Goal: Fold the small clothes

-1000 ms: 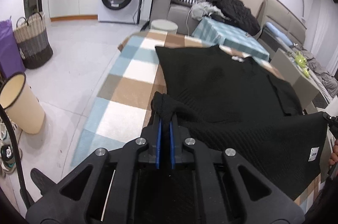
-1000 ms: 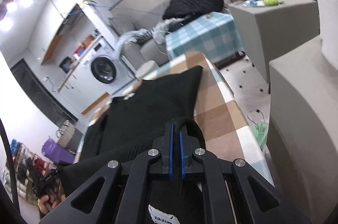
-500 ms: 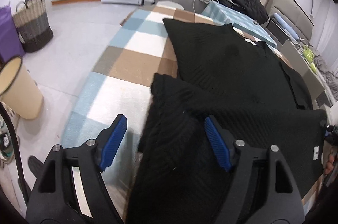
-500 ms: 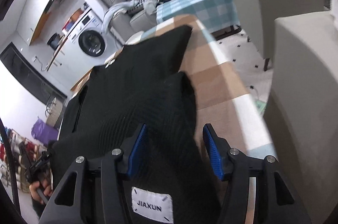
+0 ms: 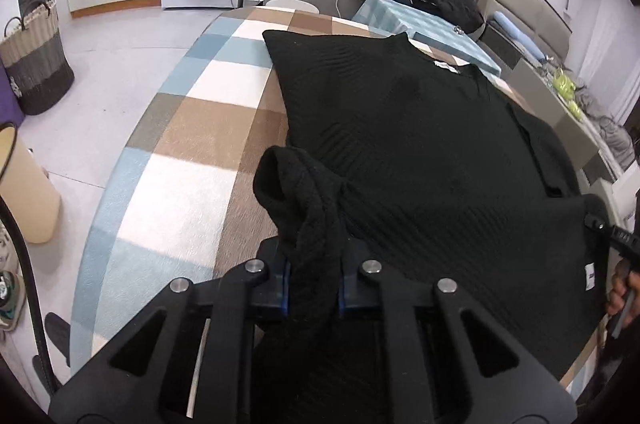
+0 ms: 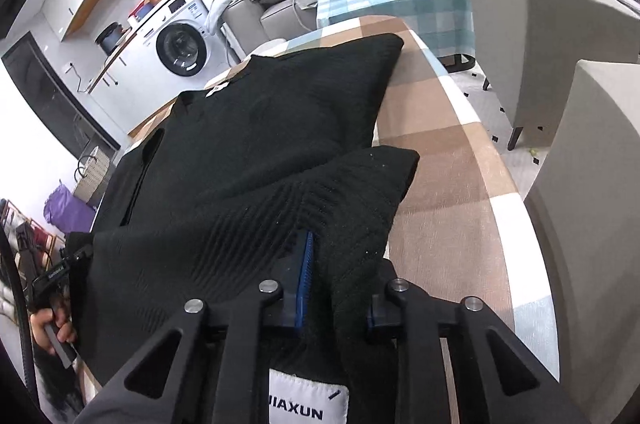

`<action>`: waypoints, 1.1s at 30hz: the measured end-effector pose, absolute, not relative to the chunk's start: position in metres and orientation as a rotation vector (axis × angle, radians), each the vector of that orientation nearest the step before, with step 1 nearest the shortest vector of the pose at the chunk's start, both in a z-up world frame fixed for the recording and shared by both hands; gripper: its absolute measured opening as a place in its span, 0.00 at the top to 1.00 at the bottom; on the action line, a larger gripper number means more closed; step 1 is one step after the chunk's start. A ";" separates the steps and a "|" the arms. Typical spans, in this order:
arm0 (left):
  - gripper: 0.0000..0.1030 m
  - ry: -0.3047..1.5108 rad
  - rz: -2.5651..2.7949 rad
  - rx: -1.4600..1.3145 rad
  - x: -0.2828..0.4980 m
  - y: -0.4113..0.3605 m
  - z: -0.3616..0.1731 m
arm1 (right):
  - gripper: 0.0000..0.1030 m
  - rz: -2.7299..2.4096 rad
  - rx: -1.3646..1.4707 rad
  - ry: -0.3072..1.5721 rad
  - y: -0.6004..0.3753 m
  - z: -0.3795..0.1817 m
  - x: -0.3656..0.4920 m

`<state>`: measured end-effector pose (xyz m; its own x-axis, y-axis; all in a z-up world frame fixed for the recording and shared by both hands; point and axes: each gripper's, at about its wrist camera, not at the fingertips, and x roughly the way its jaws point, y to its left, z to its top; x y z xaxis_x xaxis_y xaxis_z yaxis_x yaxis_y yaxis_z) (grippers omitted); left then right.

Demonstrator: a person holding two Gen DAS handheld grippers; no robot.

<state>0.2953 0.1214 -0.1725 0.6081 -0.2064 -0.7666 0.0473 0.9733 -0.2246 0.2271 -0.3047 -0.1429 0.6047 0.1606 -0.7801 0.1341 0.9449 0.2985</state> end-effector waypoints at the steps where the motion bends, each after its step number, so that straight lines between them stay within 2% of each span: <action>1: 0.88 0.907 -0.149 -0.184 0.292 0.122 -0.172 | 0.82 0.019 0.350 0.931 -0.304 -0.143 0.224; 12: 0.87 0.900 -0.119 -0.172 0.211 0.143 -0.165 | 0.82 0.065 0.363 0.973 -0.290 -0.142 0.164; 14: 0.82 0.893 -0.096 -0.175 0.202 0.149 -0.164 | 0.80 0.070 0.351 0.970 -0.287 -0.140 0.158; 15: 0.72 0.887 -0.078 -0.178 0.200 0.151 -0.162 | 0.75 0.062 0.338 0.962 -0.287 -0.138 0.159; 16: 0.57 0.884 -0.061 -0.180 0.197 0.154 -0.161 | 0.72 0.054 0.330 0.951 -0.287 -0.137 0.157; 18: 0.42 0.873 -0.007 -0.174 0.189 0.160 -0.156 | 0.56 0.036 0.330 0.935 -0.293 -0.132 0.156; 21: 0.39 0.859 -0.005 -0.178 0.174 0.168 -0.150 | 0.50 0.029 0.332 0.909 -0.299 -0.124 0.142; 33: 0.40 0.914 -0.021 -0.150 0.124 0.168 -0.164 | 0.49 0.053 0.274 0.954 -0.296 -0.132 0.085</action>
